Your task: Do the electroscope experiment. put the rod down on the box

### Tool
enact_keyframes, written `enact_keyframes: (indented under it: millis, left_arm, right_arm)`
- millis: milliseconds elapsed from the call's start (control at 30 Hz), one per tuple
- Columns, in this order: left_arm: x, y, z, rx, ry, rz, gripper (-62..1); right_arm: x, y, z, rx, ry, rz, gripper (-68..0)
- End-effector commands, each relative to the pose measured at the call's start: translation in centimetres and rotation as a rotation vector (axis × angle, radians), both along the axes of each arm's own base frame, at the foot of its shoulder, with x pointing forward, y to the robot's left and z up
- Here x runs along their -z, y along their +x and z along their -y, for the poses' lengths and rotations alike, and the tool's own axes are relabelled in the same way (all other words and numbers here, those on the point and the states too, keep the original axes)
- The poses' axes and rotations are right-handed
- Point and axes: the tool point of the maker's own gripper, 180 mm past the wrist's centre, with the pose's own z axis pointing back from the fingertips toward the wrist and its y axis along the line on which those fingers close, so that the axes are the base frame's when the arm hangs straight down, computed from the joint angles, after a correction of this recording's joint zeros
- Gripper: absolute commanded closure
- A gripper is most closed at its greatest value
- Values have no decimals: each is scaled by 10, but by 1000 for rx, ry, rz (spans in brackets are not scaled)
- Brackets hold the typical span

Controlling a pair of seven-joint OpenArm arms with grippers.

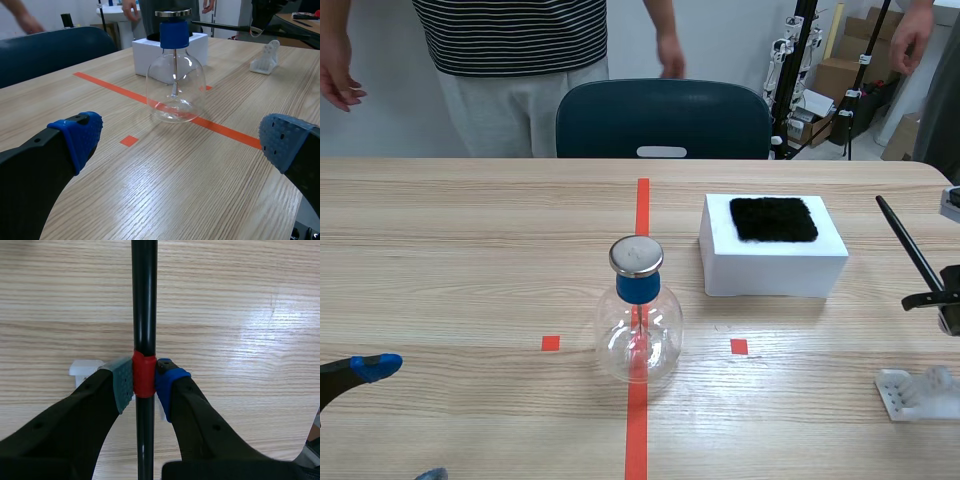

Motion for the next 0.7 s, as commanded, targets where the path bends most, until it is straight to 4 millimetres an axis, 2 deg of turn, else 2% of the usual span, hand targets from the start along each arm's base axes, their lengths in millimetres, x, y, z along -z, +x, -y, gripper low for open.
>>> enact_keyframes:
  millis: [0,300,667]
  left_arm:
    - [-13,1,-4,-9,-39,45,-623]
    - [-13,1,-4,-9,-39,45,-623]
    - [-13,1,-4,-9,-39,45,-623]
  right_arm:
    - [-16,17,8,-8,-25,54,-2]
    - [2,26,2,-40,-10,6,-2]
    - [27,20,1,-48,1,-28,-2]
